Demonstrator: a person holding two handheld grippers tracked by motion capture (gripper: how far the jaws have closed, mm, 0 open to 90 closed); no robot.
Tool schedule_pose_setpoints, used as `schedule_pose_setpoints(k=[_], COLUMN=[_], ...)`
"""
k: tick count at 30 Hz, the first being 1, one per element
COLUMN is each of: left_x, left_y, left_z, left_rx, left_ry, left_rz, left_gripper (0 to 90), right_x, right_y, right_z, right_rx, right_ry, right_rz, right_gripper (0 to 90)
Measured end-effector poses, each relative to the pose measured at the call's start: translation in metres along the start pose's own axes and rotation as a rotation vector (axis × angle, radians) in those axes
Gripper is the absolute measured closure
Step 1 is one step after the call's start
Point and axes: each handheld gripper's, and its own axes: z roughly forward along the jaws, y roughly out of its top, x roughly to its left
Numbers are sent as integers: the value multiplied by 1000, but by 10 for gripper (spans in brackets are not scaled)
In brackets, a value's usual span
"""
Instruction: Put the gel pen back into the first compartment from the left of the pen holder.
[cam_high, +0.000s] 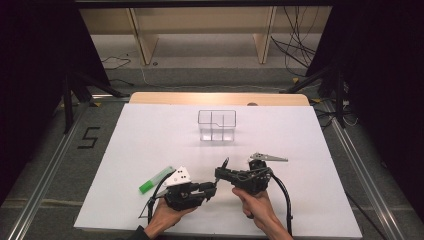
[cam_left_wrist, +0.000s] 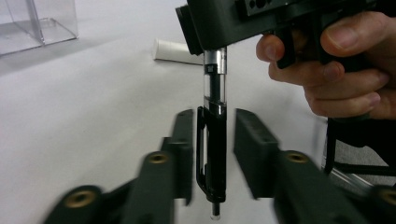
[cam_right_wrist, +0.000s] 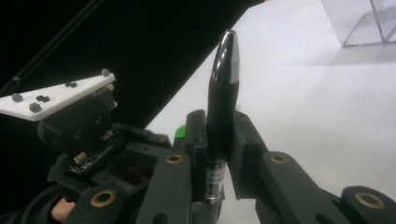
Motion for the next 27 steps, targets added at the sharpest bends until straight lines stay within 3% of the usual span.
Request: schedule_pose_setpoints(k=[3, 6, 10, 19, 27], left_x=[1, 3, 7, 19, 24], left_y=[2, 3, 2, 1, -2], left_z=[-3, -6, -13, -26, -35], left_rx=[6, 34, 52, 47, 43], left_ry=[0, 28, 63, 124, 165], left_rz=[2, 29, 40, 25, 14], left_gripper=[500, 394, 316, 234, 214], right_x=[2, 2, 3, -1, 0], right_y=[3, 7, 13, 28, 48], right_z=[-4, -8, -13, -21, -19], right_rx=[-15, -30, -48, -85, -109], right_ry=[-18, -37, -61, -126, -169], right_rz=[-30, -55, -91, -145, -187], right_gripper=[800, 800, 800, 800, 800])
